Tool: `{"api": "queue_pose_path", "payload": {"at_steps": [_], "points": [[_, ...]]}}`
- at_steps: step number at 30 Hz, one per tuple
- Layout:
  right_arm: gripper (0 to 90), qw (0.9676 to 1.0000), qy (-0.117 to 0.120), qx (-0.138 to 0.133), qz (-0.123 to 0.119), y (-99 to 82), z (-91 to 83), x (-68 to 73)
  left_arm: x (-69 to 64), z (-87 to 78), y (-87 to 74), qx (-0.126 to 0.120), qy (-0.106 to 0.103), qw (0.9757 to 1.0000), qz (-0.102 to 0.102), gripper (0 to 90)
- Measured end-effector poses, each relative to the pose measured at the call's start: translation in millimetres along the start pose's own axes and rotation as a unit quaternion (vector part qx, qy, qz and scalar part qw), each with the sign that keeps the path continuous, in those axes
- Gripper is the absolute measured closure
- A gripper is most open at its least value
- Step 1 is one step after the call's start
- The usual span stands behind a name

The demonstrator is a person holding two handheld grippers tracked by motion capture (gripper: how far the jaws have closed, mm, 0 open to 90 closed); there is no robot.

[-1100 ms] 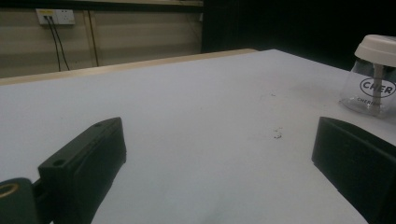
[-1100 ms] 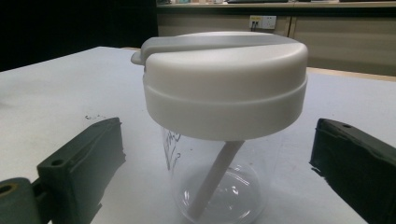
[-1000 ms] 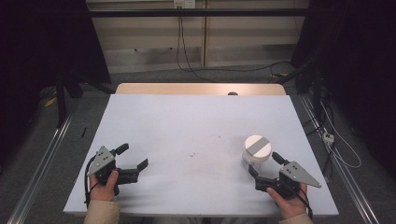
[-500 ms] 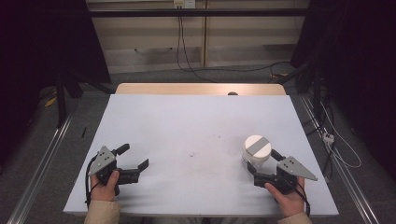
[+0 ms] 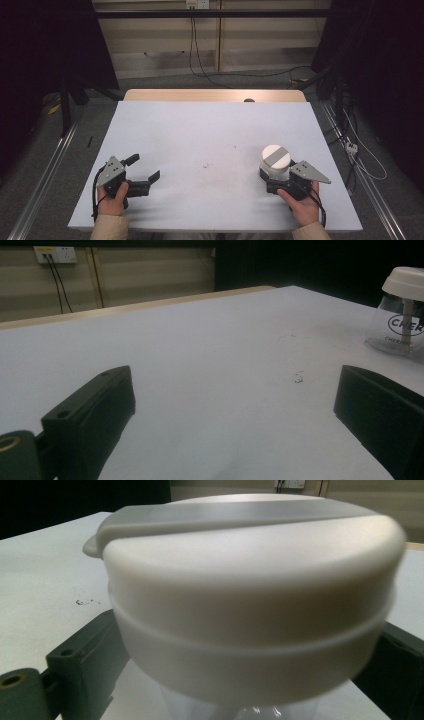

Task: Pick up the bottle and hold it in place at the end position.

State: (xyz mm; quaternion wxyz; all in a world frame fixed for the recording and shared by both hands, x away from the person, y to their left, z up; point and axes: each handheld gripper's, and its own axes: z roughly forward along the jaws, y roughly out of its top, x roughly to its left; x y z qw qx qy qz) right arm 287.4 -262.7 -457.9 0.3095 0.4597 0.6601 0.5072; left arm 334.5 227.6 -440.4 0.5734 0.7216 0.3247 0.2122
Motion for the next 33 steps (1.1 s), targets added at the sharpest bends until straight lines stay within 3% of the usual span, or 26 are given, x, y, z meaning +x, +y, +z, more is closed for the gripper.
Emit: {"api": "queue_pose_path", "payload": {"at_steps": [12, 20, 27, 33], "points": [[9.8, 0.9998, -0.006, 0.017, 0.005, 2.6, 12.6, -2.3, -0.5, 1.3, -0.3, 0.004, -0.003, 1.0, 0.001, 2.8], [16.8, 0.9998, -0.003, 0.018, -0.006, 3.6, 16.1, -1.1, -0.3, 1.3, -0.8, 0.006, -0.004, 1.0, 0.004, 2.8], [18.5, 0.9998, -0.008, 0.009, -0.014, 5.2, 17.4, -1.7, 0.1, 1.7, -0.8, 0.006, -0.005, 0.9999, 0.006, 2.8], [18.7, 1.0, -0.007, 0.001, -0.002, 7.1, 18.3, -1.9, 0.4, 1.8, -1.0, 0.003, -0.006, 1.0, -0.001, 2.8]]}}
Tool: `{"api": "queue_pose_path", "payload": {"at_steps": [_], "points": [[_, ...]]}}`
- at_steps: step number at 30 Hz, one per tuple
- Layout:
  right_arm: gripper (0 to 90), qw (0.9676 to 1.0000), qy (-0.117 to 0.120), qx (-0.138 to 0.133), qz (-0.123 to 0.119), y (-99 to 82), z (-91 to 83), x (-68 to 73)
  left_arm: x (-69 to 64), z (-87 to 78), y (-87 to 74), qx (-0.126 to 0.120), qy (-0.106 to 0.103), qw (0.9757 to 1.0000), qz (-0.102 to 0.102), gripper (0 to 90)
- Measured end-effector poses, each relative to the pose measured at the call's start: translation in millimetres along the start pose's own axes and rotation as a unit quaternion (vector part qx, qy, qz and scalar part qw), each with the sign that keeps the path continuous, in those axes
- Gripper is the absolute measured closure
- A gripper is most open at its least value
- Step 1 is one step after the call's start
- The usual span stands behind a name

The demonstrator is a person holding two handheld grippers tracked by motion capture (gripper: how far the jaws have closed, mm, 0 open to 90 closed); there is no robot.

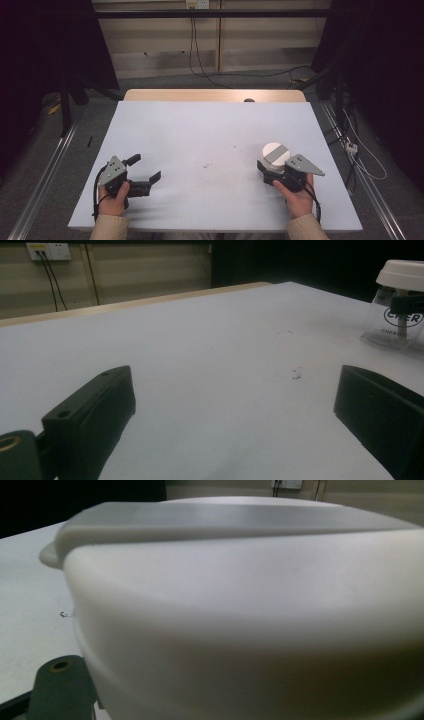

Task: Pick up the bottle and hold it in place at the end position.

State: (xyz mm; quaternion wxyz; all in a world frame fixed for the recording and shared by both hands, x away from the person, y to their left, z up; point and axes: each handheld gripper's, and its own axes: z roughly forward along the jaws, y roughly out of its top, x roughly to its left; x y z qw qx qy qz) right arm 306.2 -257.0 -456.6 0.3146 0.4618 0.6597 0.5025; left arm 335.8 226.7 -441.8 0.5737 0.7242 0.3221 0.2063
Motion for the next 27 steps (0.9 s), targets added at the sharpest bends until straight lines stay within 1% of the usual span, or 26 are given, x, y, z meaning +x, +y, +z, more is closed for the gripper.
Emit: {"api": "queue_pose_path", "payload": {"at_steps": [7, 10, 14, 18, 22, 27], "points": [[18.7, 0.9999, 0.008, -0.001, -0.007, 6.6, 6.4, 4.7, 1.2, 0.4, 0.0, -0.003, -0.004, 1.0, -0.005, 2.8], [18.7, 0.9998, 0.01, 0.0, -0.015, 8.8, 10.3, 7.2, 1.1, -0.1, 0.2, -0.005, -0.006, 1.0, -0.005, 2.8], [18.7, 0.9997, 0.016, -0.001, -0.017, 12.5, 15.5, 9.6, 0.9, -0.3, -0.2, -0.008, -0.008, 0.9999, -0.013, 2.8], [18.7, 0.9996, 0.018, 0.0, -0.023, 15.9, 20.9, 12.2, 0.7, -0.5, 0.0, -0.009, -0.008, 0.9999, -0.008, 2.8], [18.7, 0.9994, 0.024, 0.002, -0.024, 19.5, 26.8, 14.6, 1.1, -0.6, -0.2, -0.011, -0.005, 0.9998, -0.013, 2.8], [18.7, 0.9992, 0.027, 0.0, -0.028, 23.8, 34.1, 18.5, 1.6, -0.5, -0.1, -0.012, -0.005, 0.9998, -0.013, 2.8]]}}
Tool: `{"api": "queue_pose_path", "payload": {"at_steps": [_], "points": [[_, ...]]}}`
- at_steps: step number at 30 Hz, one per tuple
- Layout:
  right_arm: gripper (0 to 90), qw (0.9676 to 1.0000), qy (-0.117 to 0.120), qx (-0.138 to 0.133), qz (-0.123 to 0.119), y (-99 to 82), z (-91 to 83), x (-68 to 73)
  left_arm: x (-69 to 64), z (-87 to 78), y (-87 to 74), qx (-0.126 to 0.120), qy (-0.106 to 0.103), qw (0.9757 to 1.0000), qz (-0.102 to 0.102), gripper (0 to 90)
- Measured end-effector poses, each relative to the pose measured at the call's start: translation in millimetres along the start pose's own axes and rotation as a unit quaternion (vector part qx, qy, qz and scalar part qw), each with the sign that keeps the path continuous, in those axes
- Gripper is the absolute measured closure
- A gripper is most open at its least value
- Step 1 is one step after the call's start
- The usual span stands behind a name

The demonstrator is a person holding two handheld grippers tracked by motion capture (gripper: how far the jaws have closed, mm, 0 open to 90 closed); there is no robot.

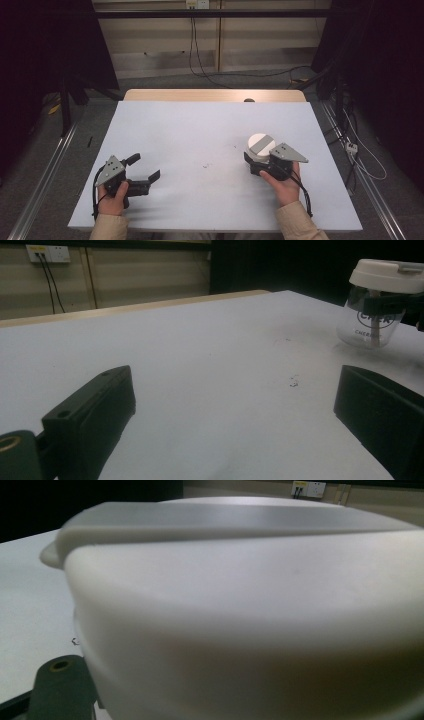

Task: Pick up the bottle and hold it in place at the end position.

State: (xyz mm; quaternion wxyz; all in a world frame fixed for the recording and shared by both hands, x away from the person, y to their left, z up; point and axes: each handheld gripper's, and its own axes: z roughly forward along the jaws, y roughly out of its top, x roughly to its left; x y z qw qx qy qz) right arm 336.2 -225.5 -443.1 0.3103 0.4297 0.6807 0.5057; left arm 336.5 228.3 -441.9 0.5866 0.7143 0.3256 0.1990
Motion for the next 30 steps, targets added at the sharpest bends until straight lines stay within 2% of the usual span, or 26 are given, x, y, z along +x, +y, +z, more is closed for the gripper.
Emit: {"api": "queue_pose_path", "payload": {"at_steps": [18, 30], "points": [[18.8, 1.0, 0.005, -0.001, -0.006, 13.5, 20.6, 3.8, -1.3, -0.6, 0.4, -0.003, -0.006, 1.0, 0.002, 2.8], [18.7, 0.9998, 0.015, 0.004, -0.015, 21.0, 37.1, 13.8, -0.6, -0.4, 0.2, -0.004, -0.009, 1.0, 0.002, 2.8]]}}
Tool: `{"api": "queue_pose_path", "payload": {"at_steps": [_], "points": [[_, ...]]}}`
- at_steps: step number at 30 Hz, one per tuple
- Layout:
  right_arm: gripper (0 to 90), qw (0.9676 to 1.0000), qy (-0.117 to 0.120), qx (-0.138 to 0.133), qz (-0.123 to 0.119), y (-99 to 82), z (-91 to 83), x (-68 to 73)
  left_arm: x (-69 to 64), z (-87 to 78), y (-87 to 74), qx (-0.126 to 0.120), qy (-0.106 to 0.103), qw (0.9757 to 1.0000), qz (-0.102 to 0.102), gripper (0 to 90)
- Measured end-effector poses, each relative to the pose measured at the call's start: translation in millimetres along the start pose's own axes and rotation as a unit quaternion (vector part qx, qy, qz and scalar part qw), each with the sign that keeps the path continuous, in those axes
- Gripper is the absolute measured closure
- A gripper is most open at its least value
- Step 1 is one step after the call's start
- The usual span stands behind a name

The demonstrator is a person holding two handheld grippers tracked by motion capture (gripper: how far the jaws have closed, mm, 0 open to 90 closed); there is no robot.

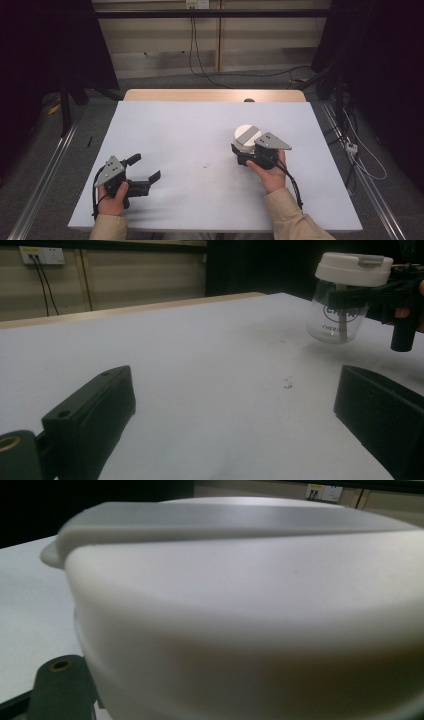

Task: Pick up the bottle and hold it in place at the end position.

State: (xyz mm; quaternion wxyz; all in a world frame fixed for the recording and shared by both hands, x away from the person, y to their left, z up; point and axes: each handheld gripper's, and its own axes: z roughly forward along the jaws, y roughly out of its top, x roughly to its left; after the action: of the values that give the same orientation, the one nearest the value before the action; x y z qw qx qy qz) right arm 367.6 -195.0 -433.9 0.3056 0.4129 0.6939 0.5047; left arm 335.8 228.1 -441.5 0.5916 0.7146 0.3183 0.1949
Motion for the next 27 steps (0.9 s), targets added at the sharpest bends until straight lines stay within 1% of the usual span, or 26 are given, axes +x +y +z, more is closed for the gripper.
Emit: {"api": "queue_pose_path", "payload": {"at_steps": [12, 21, 27], "points": [[18.8, 1.0, 0.009, 0.002, 0.0, 7.7, 16.1, 6.7, 1.5, -0.8, 0.2, -0.004, -0.001, 1.0, -0.003, 2.8], [18.7, 0.9999, 0.015, -0.003, 0.003, 12.0, 26.3, 10.7, 1.4, -0.7, 0.1, -0.005, -0.004, 1.0, -0.005, 2.8], [18.7, 0.9999, 0.015, -0.003, -0.003, 14.1, 32.9, 15.2, 1.5, 0.0, -0.2, -0.004, -0.006, 1.0, -0.004, 2.8]]}}
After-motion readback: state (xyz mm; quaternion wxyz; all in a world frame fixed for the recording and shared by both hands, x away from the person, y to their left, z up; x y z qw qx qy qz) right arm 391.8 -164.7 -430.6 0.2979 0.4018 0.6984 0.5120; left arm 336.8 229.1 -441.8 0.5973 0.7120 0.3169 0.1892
